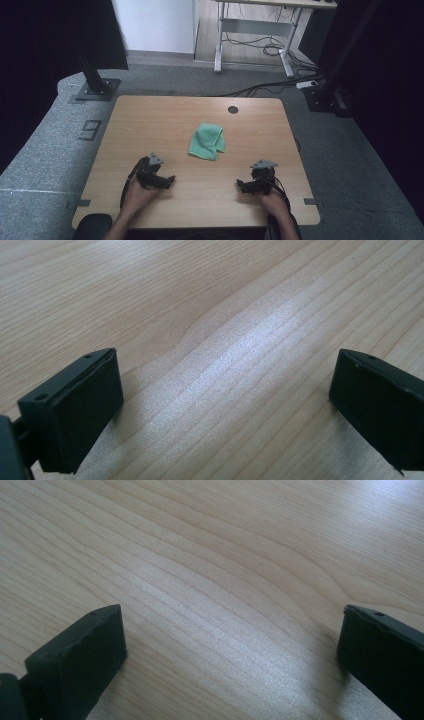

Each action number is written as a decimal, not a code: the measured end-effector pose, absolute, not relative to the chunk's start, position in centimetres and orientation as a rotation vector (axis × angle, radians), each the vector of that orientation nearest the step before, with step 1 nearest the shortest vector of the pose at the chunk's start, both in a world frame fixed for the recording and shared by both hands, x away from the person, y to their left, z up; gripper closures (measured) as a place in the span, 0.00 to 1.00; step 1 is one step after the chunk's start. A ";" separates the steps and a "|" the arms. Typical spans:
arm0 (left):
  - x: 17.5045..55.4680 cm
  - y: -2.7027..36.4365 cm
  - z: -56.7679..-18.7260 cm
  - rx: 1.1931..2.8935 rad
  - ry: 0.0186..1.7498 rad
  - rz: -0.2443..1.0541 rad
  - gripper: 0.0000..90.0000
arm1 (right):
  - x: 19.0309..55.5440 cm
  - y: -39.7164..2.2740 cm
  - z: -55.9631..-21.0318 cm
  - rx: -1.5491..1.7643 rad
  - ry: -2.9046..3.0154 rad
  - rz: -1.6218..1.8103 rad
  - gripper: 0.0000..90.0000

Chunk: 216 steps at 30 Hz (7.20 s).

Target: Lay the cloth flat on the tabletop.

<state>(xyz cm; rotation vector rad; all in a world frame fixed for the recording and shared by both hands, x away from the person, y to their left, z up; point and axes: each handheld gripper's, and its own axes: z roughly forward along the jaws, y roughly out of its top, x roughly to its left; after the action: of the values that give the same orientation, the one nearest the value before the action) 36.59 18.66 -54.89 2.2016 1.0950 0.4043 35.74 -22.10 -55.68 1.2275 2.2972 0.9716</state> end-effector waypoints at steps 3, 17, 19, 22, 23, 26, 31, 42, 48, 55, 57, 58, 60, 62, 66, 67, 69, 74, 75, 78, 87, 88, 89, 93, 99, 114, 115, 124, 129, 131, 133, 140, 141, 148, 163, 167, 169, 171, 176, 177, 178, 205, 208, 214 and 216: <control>36.6 18.4 -54.8 2.195 1.117 0.412 0.01 | 35.7 -22.1 -55.7 1.227 2.297 0.972 0.00; 36.9 16.7 -53.8 2.226 1.043 0.386 0.10 | 35.7 -22.1 -55.7 1.228 2.297 0.971 0.00; 37.0 16.3 -53.6 2.233 1.019 0.367 0.17 | 35.7 -22.1 -55.7 1.228 2.297 0.971 0.00; 37.1 16.0 -53.4 2.235 1.007 0.366 0.18 | 35.7 -22.1 -55.7 1.227 2.297 0.972 0.00; 37.2 15.9 -53.3 2.233 1.003 0.361 0.18 | 35.7 -22.1 -55.7 1.228 2.297 0.971 0.00; 37.5 15.5 -52.9 2.227 0.991 0.355 0.23 | 35.7 -22.1 -55.7 1.228 2.297 0.971 0.00; 38.4 14.1 -52.1 2.228 0.951 0.355 0.26 | 35.7 -22.1 -55.7 1.228 2.297 0.971 0.00; 40.1 11.5 -50.9 2.229 0.884 0.342 0.39 | 35.7 -22.1 -55.7 1.228 2.297 0.971 0.00; 41.1 9.4 -50.2 2.233 0.833 0.322 0.45 | 35.7 -22.1 -55.7 1.228 2.297 0.971 0.00; 42.3 6.7 -49.8 2.251 0.773 0.287 0.56 | 35.7 -22.1 -55.7 1.229 2.296 0.972 0.00; 42.5 6.3 -49.8 2.251 0.771 0.286 0.57 | 35.7 -22.1 -55.7 1.228 2.297 0.971 0.00; 42.6 6.0 -49.8 2.250 0.770 0.285 0.58 | 35.7 -22.1 -55.7 1.228 2.297 0.971 0.00; 42.8 5.4 -50.0 2.249 0.761 0.277 0.60 | 35.7 -22.1 -55.7 1.229 2.297 0.971 0.00; 43.0 4.9 -50.1 2.249 0.755 0.278 0.63 | 35.7 -22.1 -55.7 1.227 2.297 0.971 0.00; 43.6 4.0 -50.8 2.265 0.757 0.273 0.65 | 35.7 -22.1 -55.7 1.228 2.297 0.971 0.00; 43.8 3.8 -51.4 2.287 0.765 0.289 0.67 | 35.7 -22.1 -55.7 1.228 2.297 0.971 0.00; 44.0 3.7 -51.9 2.300 0.775 0.290 0.68 | 35.7 -22.1 -55.7 1.227 2.297 0.971 0.00; 44.1 3.5 -53.0 2.336 0.780 0.307 0.73 | 35.7 -22.1 -55.7 1.228 2.297 0.971 0.00; 44.1 3.5 -53.3 2.347 0.778 0.316 0.75 | 35.7 -22.1 -55.7 1.228 2.297 0.971 0.00; 43.9 3.5 -53.6 2.340 0.780 0.334 0.81 | 35.7 -22.1 -55.7 1.229 2.297 0.971 0.00; 43.7 4.2 -52.2 2.306 0.792 0.301 0.96 | 35.7 -22.1 -55.7 1.228 2.297 0.971 0.00; 43.7 4.2 -52.0 2.303 0.792 0.301 0.96 | 35.7 -22.1 -55.7 1.228 2.297 0.971 0.00; 43.7 4.3 -51.7 2.291 0.793 0.301 0.96 | 35.7 -22.1 -55.7 1.228 2.298 0.971 0.00; 43.9 5.3 -49.5 2.246 0.798 0.319 0.96 | 35.7 -22.1 -55.7 1.228 2.297 0.971 0.00; 44.5 7.0 -47.7 2.197 0.831 0.367 0.96 | 35.7 -22.1 -55.7 1.228 2.297 0.971 0.00; 47.1 14.1 -48.9 2.147 1.070 0.418 0.95 | 35.7 -22.1 -55.7 1.227 2.297 0.971 0.00; 47.1 14.5 -49.3 2.147 1.084 0.415 0.95 | 35.8 -22.1 -55.7 1.223 2.296 0.972 0.00; 47.3 16.4 -52.5 2.181 1.184 0.382 0.95 | 35.7 -22.1 -55.7 1.228 2.297 0.971 0.00; 47.2 17.1 -53.2 2.150 1.209 0.371 0.75 | 35.7 -22.1 -55.7 1.229 2.297 0.972 0.00; 47.1 17.1 -52.7 2.122 1.197 0.390 0.58 | 35.7 -22.1 -55.7 1.229 2.297 0.972 0.00; 47.1 17.0 -52.0 2.087 1.196 0.394 0.44 | 35.7 -22.1 -55.7 1.229 2.297 0.971 0.00; 48.0 16.3 -51.6 2.066 1.232 0.436 0.25 | 35.7 -22.1 -55.7 1.229 2.297 0.971 0.00; 48.2 16.3 -51.9 2.071 1.241 0.439 0.24 | 35.7 -22.1 -55.7 1.229 2.297 0.971 0.00; 48.6 16.2 -54.0 2.137 1.291 0.487 0.24 | 35.7 -22.1 -55.7 1.228 2.297 0.972 0.00; 42.3 15.9 -54.0 2.175 1.219 0.443 0.25 | 35.7 -22.1 -55.7 1.228 2.297 0.972 0.00; 40.7 15.4 -53.8 2.210 1.165 0.393 0.26 | 35.7 -22.1 -55.7 1.228 2.297 0.971 0.00; 40.5 15.3 -53.3 2.216 1.141 0.400 0.26 | 35.7 -22.1 -55.7 1.228 2.297 0.971 0.00; 40.9 15.2 -52.5 2.200 1.127 0.416 0.27 | 35.7 -22.1 -55.7 1.228 2.297 0.971 0.00; 42.3 14.3 -50.7 2.210 1.042 0.423 0.40 | 35.7 -22.1 -55.7 1.228 2.297 0.971 0.00; 42.5 14.1 -50.7 2.216 1.030 0.421 0.43 | 35.7 -22.1 -55.7 1.228 2.297 0.971 0.00; 42.8 13.9 -50.7 2.223 1.019 0.414 0.44 | 35.7 -22.1 -55.7 1.228 2.297 0.971 0.00; 44.4 13.6 -51.0 2.266 1.007 0.357 0.95 | 37.0 -18.8 -54.3 1.181 2.420 1.051 0.16; 44.4 13.7 -50.8 2.256 1.005 0.352 0.95 | 37.6 -17.6 -53.9 1.167 2.434 1.052 0.25; 44.4 13.9 -50.5 2.244 1.001 0.347 0.95 | 39.1 -15.1 -53.3 1.124 2.452 1.096 0.41; 44.4 13.9 -50.3 2.238 0.999 0.343 0.95 | 39.6 -14.2 -53.1 1.103 2.468 1.103 0.48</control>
<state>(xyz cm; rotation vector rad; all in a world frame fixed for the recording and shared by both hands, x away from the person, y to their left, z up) 44.42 13.91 -50.35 2.2375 0.9988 0.3425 39.57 -14.24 -53.12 1.1030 2.4678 1.1029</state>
